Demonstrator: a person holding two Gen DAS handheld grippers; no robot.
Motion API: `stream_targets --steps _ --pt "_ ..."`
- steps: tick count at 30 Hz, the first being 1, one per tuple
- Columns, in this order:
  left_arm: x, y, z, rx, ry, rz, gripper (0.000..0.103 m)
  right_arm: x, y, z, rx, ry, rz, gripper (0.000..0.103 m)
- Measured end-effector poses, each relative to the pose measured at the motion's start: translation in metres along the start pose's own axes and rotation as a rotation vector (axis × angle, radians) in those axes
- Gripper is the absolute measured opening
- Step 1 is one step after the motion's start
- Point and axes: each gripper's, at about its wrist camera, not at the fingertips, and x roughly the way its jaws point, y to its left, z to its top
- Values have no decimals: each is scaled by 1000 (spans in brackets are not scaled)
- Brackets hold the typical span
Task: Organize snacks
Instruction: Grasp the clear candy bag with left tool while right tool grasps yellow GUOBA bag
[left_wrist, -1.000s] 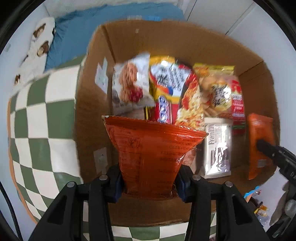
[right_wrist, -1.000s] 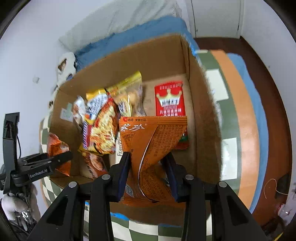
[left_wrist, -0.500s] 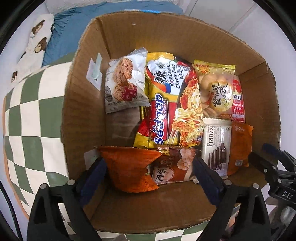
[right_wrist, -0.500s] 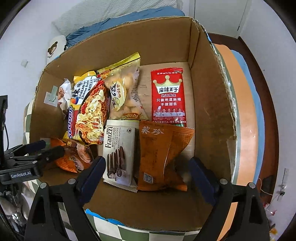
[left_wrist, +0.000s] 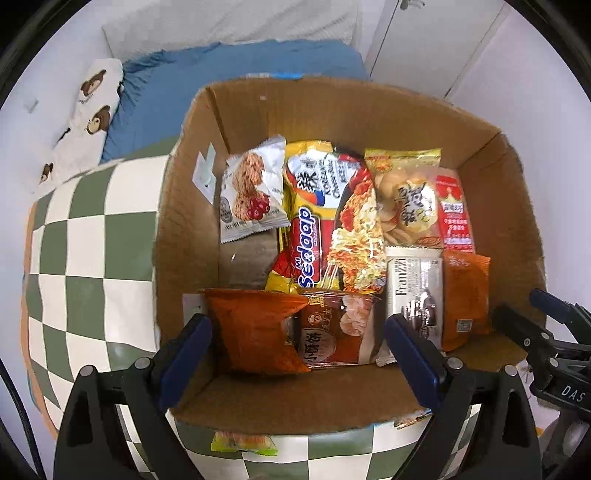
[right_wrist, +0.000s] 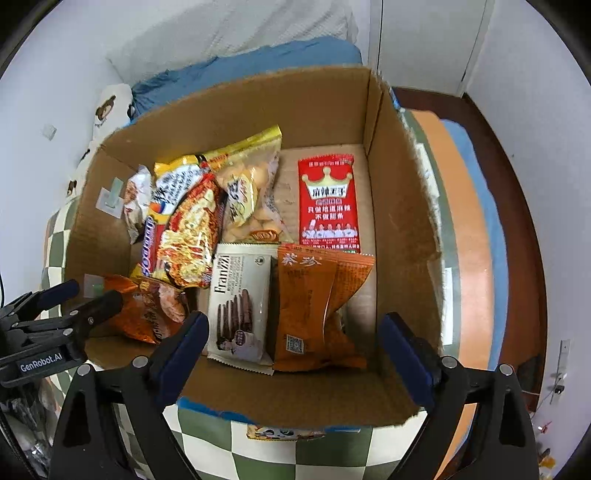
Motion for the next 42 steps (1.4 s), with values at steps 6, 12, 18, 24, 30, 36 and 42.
stream_targets --steps 6,12,18,24,30,36,42 --pt "-32 -5 -13 17 -76 14 96 -28 5 -14 -14 -73 4 96" --pt "-62 -9 -31 28 -140 13 96 -59 5 -30 -13 -133 23 96" --pt "-92 -12 -48 35 -209 29 96 -90 7 -45 -10 -198 40 96" --pt "-122 -19 -64 39 -272 26 96 -119 12 -60 -12 -245 73 96" --pt "-142 -25 -75 41 -324 31 96 -142 17 -70 -23 -290 91 96" --pt "-145 -23 -81 20 -341 41 96 -144 19 -77 -25 -288 108 96" --pt "-124 1 -99 -40 -313 102 96 -99 2 -91 36 -187 138 96"
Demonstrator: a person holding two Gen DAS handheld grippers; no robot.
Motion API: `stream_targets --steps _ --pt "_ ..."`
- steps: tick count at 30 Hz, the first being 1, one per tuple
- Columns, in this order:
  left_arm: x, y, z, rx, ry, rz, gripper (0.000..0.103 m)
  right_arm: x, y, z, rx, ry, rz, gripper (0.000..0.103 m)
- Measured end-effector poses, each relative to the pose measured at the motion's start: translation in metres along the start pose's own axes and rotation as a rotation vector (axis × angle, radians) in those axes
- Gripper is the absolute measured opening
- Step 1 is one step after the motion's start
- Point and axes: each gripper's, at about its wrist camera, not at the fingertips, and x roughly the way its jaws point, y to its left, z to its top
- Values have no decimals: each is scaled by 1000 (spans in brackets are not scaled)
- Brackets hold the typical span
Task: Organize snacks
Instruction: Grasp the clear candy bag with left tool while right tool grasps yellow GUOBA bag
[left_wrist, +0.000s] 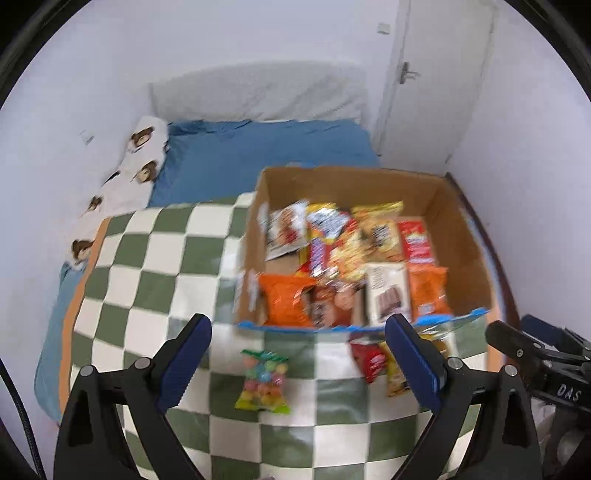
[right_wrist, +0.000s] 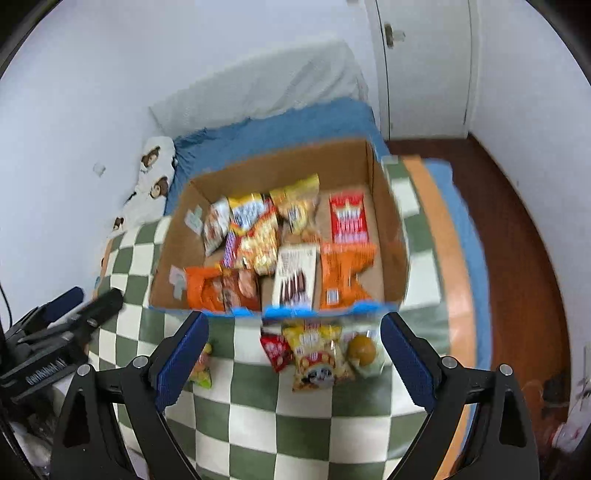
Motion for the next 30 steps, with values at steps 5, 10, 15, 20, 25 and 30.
stream_targets --steps 5,10,15,20,25,30 --pt "35 36 -36 -63 110 70 96 68 -18 -23 58 132 2 96" --pt "73 63 -64 -109 244 72 96 127 -19 -38 53 187 -34 96" --pt "112 64 -78 -133 350 20 96 166 -12 -47 24 232 -81 85" --pt "164 48 -81 -75 440 18 96 176 -11 -59 20 243 -93 58" --pt "191 35 -86 -30 470 -3 68 168 -13 -81 25 281 -70 54" --pt "184 30 -106 -30 489 -22 51 158 -19 -107 62 336 -22 53"
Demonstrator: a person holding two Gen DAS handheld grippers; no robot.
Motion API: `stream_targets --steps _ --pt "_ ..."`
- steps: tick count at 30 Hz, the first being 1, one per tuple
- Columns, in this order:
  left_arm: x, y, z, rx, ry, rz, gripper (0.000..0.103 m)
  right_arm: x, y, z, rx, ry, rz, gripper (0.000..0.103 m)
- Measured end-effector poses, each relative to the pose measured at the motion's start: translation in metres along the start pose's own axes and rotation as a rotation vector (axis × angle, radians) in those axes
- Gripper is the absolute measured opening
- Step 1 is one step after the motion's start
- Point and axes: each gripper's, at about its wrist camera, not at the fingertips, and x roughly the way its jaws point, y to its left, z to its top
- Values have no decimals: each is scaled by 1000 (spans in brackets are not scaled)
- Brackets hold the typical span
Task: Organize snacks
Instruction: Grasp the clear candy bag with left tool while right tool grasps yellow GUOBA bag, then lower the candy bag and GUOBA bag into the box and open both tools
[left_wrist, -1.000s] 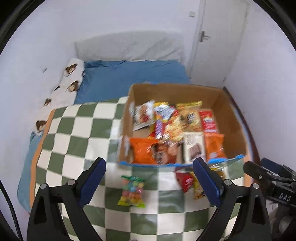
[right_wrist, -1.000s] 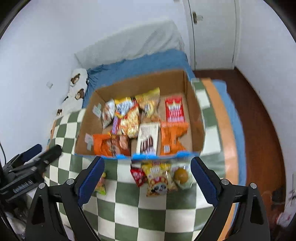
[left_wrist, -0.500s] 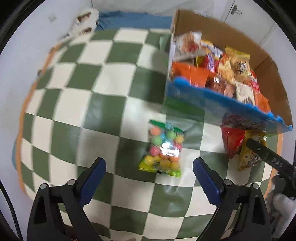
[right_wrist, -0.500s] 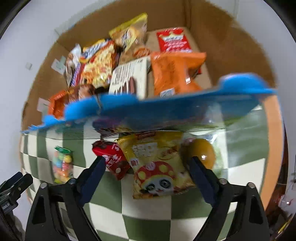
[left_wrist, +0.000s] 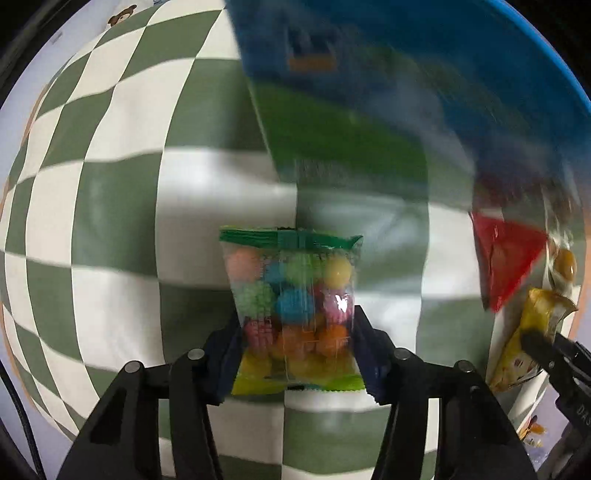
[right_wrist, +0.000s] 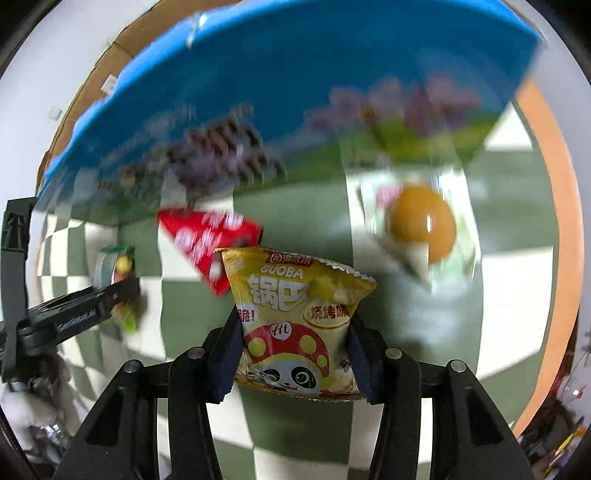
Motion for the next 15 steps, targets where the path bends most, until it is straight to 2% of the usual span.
stream_targets --steps 9,12,15 --pt "6 -9 -94 29 129 -38 51 8 -10 -82 14 133 52 53" --pt "17 -9 -99 20 145 -36 52 13 -11 -100 25 156 58 54" --pt "25 -7 -97 -16 151 -44 52 20 -14 -103 59 167 75 61"
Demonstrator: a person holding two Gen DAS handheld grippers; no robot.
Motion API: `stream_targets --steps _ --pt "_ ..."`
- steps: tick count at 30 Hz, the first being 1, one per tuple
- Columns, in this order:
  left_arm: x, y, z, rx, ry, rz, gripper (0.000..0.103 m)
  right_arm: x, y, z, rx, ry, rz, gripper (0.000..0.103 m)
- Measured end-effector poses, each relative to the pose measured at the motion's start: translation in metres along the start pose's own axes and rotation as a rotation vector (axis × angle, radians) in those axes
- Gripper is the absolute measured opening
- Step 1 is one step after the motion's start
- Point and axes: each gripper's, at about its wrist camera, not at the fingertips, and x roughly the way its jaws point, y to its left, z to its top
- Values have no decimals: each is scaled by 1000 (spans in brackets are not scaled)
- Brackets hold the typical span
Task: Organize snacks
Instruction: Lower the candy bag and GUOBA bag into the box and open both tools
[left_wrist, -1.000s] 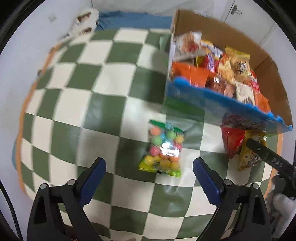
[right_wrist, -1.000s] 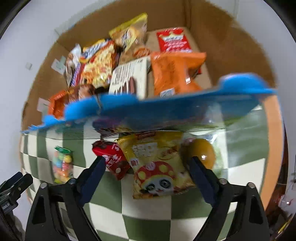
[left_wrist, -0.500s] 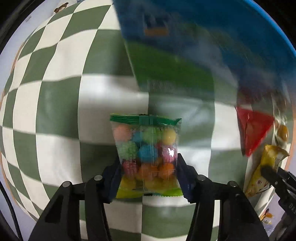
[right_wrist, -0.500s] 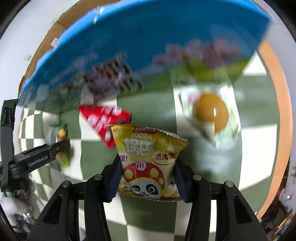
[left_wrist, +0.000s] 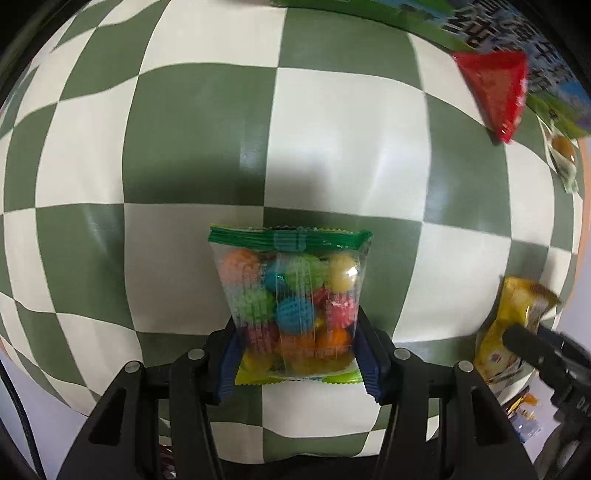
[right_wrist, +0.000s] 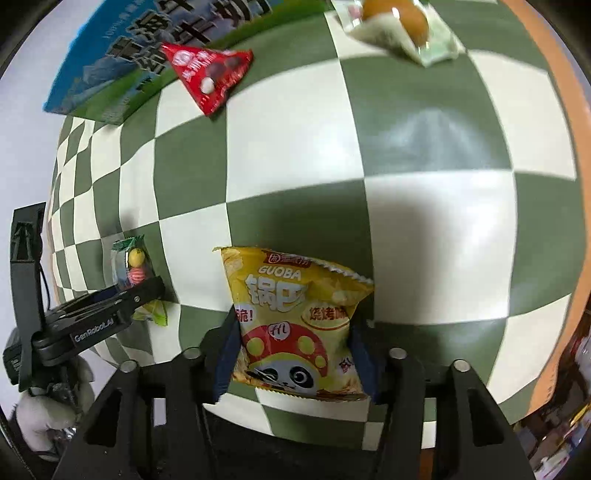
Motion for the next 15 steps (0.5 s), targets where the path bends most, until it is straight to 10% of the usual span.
stream_targets --steps 9,15 --pt "-4 2 3 -14 -26 20 49 23 29 15 -61 -25 -128 62" --pt "-37 -6 -6 13 -75 -11 49 0 30 12 -41 -80 -45 48"
